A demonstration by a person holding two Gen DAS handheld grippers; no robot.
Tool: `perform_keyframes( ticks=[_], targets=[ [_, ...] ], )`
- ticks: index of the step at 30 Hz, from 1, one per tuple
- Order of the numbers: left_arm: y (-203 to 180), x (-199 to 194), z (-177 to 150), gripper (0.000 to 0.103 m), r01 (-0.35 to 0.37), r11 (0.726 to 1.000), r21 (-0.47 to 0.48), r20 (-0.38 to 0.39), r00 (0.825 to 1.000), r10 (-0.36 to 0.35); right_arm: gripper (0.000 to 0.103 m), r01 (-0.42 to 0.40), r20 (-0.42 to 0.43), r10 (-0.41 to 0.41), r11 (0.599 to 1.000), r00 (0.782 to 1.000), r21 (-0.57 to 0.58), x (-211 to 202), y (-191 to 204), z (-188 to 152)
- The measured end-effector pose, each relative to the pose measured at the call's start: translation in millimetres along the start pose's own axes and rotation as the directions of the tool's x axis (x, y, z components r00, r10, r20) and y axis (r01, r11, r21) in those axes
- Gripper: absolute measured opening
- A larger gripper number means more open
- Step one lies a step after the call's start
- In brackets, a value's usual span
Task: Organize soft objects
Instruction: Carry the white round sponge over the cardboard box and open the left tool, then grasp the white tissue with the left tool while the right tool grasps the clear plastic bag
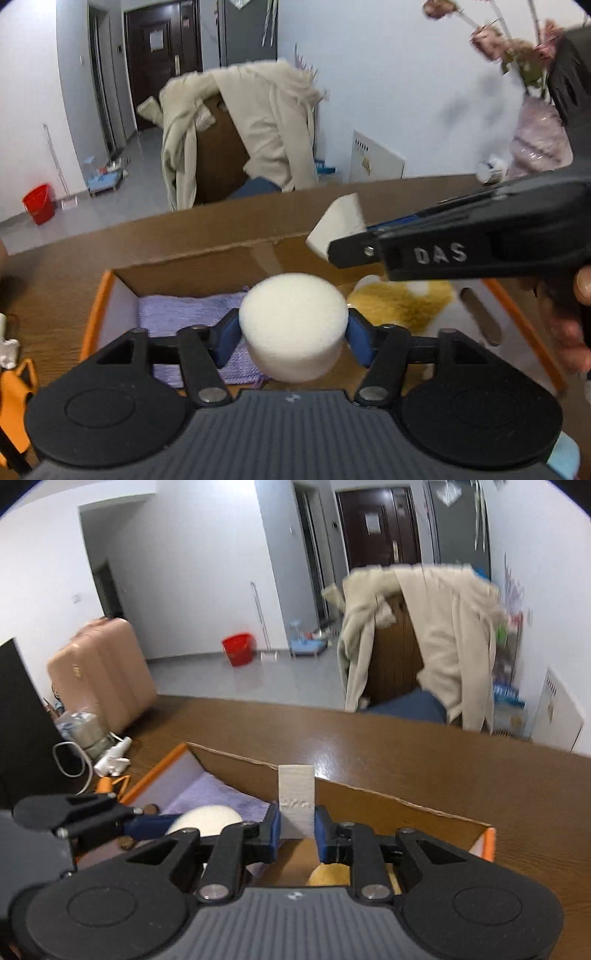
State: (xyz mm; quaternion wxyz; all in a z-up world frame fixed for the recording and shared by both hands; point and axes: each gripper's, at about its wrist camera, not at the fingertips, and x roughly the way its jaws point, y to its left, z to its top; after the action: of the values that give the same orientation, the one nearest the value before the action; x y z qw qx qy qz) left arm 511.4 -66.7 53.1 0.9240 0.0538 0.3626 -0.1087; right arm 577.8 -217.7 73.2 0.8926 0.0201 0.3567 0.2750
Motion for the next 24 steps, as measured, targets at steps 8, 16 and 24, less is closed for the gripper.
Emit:
perform_keyframes(
  ticks=[8,16,24],
  targets=[
    [17.9,-16.8,-2.6,0.079,-0.002,1.000,-0.023,0.067,0.998,0.004,0.045,0.019,0.029,-0.020,1.000,0.999,0.004,-2.9,-6.2,-7.3],
    [29.9,-123.3,-10.3,0.087,-0.060,0.998,-0.037,0.229,0.971,0.067,0.056,0.079,0.148,-0.066,0.993,0.987,-0.086,-94.0,20.6,-17.1],
    [2.7,-209.5,-75.5,0.094,-0.096,0.995,-0.002,0.322,0.942,0.092,0.069,0.072,0.268,-0.045,0.993,0.962,-0.090,-187.3,50.6,-74.6]
  ],
)
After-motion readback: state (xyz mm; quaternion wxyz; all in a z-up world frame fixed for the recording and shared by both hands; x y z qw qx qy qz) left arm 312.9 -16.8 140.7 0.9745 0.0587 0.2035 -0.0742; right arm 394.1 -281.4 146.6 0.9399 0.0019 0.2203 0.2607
